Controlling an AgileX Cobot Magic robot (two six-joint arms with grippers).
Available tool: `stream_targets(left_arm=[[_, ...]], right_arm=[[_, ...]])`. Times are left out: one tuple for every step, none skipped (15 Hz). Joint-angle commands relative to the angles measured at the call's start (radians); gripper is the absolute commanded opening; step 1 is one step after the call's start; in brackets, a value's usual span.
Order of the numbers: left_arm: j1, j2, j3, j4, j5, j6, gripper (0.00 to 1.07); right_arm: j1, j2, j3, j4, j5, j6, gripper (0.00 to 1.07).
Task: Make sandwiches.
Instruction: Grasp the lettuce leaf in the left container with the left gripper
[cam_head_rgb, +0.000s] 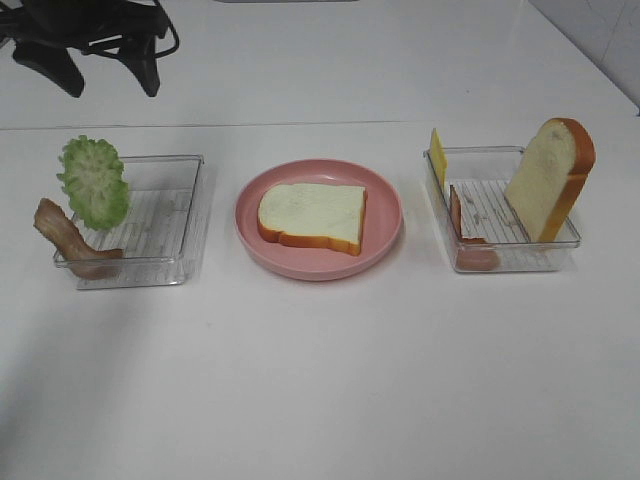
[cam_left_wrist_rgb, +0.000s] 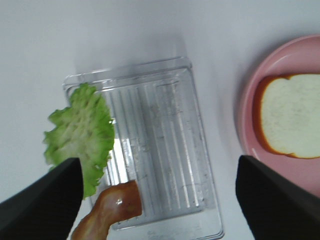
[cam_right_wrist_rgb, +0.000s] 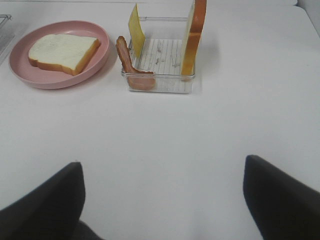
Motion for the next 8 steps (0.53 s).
stream_targets(left_arm=[[0.045,-0.007,-0.002,0.005,0.014,-0.007,0.79],[0.065,-0.007,-0.002,0.005,0.008,-0.007,0.79],[0.072,-0.007,-0.002,0.005,0.006,-0.006,0.79],[0.087,-0.005,-0.002,0.005,-0.009,-0.006,0.79],[0.097,-0.002,-0.002,0.005,-0.025,-0.004,0.79],[0.098,0.007,-0.002,0.008,-0.041,-0.002,0.79],[0.098,0.013,-0.002,0.013,-0.048,-0.002,0.79],[0.098,0.043,-0.002,0.015,-0.055,-0.002,0.79]], right_arm=[[-0.007,-0.014,0.002,0.004,-0.009,0.002,0.82],[-0.007,-0.014,0.002,0.004,-0.009,0.002,0.82],[-0.007,-0.014,0.002,0.004,-0.009,0.002,0.82],[-0.007,-0.014,0.002,0.004,-0.009,0.002,0.82],[-0.007,-0.014,0.002,0.004,-0.009,0.002,0.82],[-0.007,-0.014,0.002,0.004,-0.009,0.002,0.82],[-0.007,-0.014,0.002,0.004,-0.009,0.002,0.82],[-0.007,-0.014,0.002,0.004,-0.009,0.002,0.82]])
